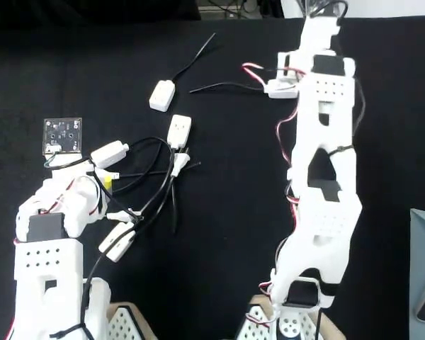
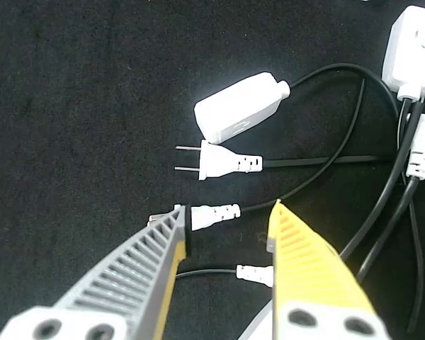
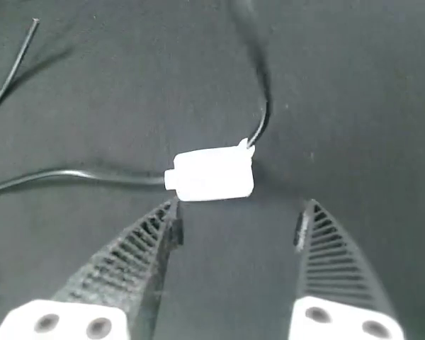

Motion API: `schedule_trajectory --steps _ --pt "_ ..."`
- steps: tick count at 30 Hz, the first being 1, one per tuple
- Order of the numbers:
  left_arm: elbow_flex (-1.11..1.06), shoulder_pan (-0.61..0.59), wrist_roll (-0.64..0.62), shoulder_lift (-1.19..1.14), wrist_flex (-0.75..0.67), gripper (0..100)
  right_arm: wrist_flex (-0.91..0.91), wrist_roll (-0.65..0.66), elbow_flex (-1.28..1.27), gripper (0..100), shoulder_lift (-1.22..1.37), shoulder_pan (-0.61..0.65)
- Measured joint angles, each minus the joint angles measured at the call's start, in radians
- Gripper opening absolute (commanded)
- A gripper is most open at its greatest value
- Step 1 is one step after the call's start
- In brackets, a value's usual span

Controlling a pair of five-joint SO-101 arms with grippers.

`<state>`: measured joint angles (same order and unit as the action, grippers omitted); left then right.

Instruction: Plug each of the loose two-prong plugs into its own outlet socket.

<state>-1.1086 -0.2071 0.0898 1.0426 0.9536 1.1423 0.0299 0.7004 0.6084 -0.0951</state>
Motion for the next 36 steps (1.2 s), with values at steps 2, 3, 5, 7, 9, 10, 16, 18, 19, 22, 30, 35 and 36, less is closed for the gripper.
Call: schedule_trajectory --steps 2,3,5,7,9,10,16,18,19,22,30,35,36 --pt "0.0 0.0 0.0 0.0 0.0 19 0.095 -0.003 0.077 19.9 0.0 0.009" --pt "0.0 0.0 0.0 0.0 0.0 19 0.157 -0.003 0.12 19.4 0.0 0.02" --pt "0.0 0.0 0.0 0.0 0.0 19 0.279 -0.003 0.21 18.7 0.0 0.043" --pt "0.0 0.0 0.0 0.0 0.0 19 0.41 -0.003 0.305 17.9 0.0 0.072" --pt "0.0 0.0 0.0 0.0 0.0 19 0.535 -0.003 0.402 15.3 0.0 0.103" --pt "0.0 0.0 0.0 0.0 0.0 19 0.566 -0.003 0.439 13.9 0.0 0.118" --pt "0.0 0.0 0.0 0.0 0.0 19 0.585 -0.003 0.488 8.4 -0.002 0.161" --pt "0.0 0.0 0.0 0.0 0.0 19 0.585 -0.003 0.482 8.3 -0.005 0.189" --pt "0.0 0.0 0.0 0.0 0.0 19 0.586 -0.003 0.463 8.2 -0.017 0.203" --pt "0.0 0.0 0.0 0.0 0.0 19 0.586 -0.002 0.35 8.2 -0.098 0.245" --pt "0.0 0.0 0.0 0.0 0.0 19 0.575 0.219 -0.189 8.1 -0.508 0.382" --pt "0.0 0.0 0.0 0.0 0.0 19 0.434 0.348 -0.571 8.7 -0.626 0.39" --pt "0.0 -0.002 0.0 0.0 0.0 19 0.388 0.382 -0.638 9.9 -0.634 0.399"
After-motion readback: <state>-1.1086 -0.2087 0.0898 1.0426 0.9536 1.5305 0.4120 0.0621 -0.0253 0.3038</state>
